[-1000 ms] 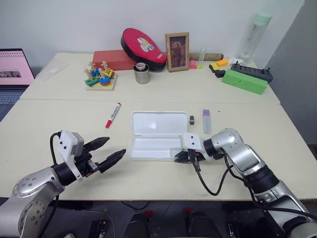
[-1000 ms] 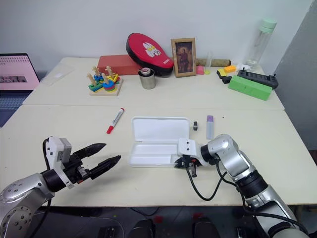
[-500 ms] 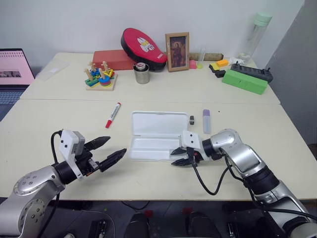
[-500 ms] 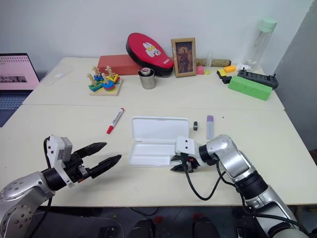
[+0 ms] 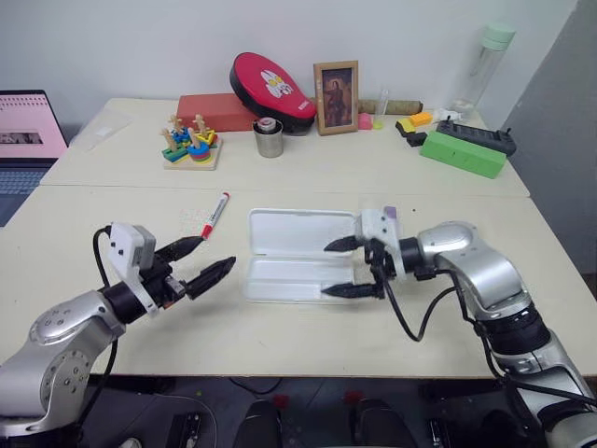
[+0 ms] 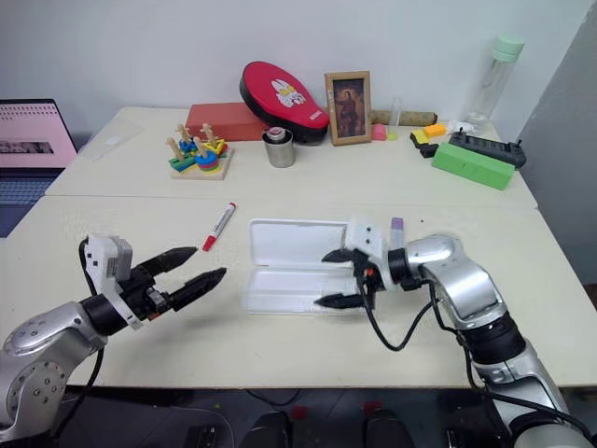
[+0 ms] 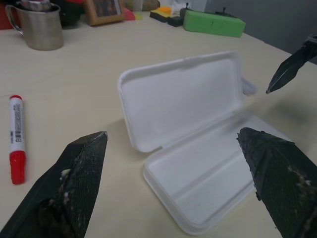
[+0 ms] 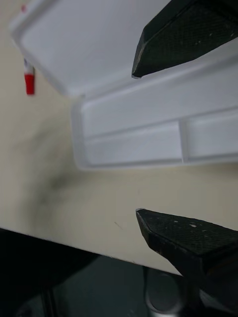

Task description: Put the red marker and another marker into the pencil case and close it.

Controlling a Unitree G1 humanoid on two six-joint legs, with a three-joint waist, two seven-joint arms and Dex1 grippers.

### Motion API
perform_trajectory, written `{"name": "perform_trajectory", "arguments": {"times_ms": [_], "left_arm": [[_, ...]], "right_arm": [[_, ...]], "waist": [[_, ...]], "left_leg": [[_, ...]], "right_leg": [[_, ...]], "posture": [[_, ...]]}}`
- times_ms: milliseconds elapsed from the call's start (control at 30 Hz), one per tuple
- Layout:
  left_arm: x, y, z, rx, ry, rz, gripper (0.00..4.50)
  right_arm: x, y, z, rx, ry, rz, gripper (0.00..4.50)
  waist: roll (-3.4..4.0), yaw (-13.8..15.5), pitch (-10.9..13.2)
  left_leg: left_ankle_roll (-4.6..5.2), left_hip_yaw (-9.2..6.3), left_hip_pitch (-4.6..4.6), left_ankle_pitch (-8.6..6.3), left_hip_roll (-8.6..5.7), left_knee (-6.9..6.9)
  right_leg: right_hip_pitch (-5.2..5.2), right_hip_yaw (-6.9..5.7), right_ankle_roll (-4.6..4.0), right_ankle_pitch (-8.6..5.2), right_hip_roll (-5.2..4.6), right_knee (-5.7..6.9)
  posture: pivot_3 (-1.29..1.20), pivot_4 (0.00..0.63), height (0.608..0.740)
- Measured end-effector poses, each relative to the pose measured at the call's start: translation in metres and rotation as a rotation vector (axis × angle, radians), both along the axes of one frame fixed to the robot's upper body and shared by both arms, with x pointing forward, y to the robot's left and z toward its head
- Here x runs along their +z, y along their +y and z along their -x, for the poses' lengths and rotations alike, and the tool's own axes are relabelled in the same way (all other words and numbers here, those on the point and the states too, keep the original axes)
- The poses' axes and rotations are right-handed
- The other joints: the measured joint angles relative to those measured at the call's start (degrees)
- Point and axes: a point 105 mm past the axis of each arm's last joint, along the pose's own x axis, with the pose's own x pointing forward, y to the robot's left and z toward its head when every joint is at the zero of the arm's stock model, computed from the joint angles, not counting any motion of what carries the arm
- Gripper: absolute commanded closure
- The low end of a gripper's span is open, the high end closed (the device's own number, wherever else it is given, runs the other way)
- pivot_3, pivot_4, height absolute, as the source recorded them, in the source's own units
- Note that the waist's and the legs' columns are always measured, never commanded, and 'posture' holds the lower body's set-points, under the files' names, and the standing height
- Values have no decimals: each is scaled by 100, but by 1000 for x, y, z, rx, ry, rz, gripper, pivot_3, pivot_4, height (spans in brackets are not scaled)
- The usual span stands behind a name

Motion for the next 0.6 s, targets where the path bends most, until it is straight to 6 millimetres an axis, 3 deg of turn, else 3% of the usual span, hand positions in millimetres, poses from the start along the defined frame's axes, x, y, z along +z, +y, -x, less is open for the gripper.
{"name": "perform_trajectory", "arguments": {"times_ms": [67,267,600], "left_arm": [[-1,5,-5,31,6,-5,0],[-1,49,-67,347,-1,-115,0],[-25,32,-122,419,123,-180,0]], "right_arm": [[5,-4,-4,-33,-5,-19,18],[24,-3,-7,-92,-43,-97,18],[32,0,-12,-145,-65,-142,18]], "waist": [[0,-3,0],[0,52,0],[-4,85,-2]], "left_leg": [[1,0,0,0,0,-3],[1,-2,-15,1,-1,0],[0,-4,-29,2,-2,-1]], "right_leg": [[-3,0,-3,-1,1,1],[-18,-2,1,1,2,0],[-26,-7,0,2,1,5]], "posture": [[0,150,740],[0,150,740],[0,150,740]]}}
